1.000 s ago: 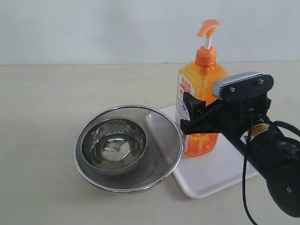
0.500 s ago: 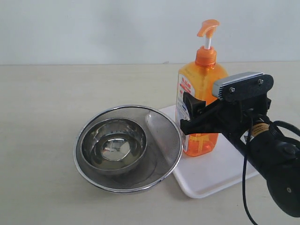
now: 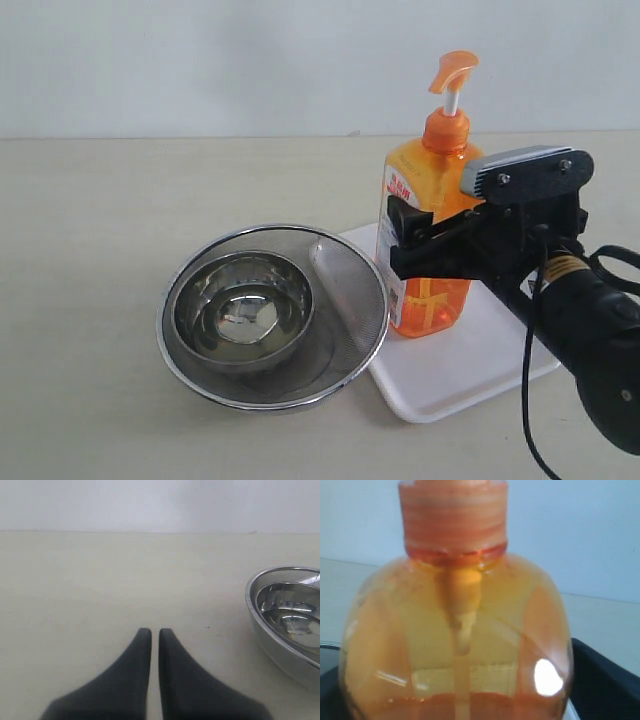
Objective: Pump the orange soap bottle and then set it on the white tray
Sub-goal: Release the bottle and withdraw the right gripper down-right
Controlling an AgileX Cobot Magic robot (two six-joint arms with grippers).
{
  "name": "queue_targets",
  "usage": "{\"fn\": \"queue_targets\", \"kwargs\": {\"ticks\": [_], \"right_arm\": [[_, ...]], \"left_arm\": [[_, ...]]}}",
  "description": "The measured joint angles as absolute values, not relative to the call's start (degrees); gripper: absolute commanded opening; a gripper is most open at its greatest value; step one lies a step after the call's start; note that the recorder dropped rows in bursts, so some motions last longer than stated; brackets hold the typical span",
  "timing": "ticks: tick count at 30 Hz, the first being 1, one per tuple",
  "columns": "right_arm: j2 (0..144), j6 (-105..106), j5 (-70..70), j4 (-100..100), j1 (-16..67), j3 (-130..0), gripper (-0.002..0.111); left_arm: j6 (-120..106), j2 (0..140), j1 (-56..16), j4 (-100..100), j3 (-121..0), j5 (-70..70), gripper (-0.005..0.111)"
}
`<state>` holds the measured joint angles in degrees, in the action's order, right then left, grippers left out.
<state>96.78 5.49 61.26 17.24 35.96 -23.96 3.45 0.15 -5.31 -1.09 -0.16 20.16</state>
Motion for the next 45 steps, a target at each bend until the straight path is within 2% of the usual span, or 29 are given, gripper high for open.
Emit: {"fn": "queue_targets", "kwargs": {"ticks": [27, 45], "right_arm": [[66.44, 8.23, 23.20, 17.45, 35.96, -23.96, 0.084], [58.29, 7.25, 5.25, 21.66, 35.96, -15.26, 0.084]], "left_arm": [[3.45, 0.15, -5.31, -1.09, -0.16, 20.16, 0.005], [3.45, 0.15, -5.31, -1.09, -0.16, 20.16, 0.005]]}}
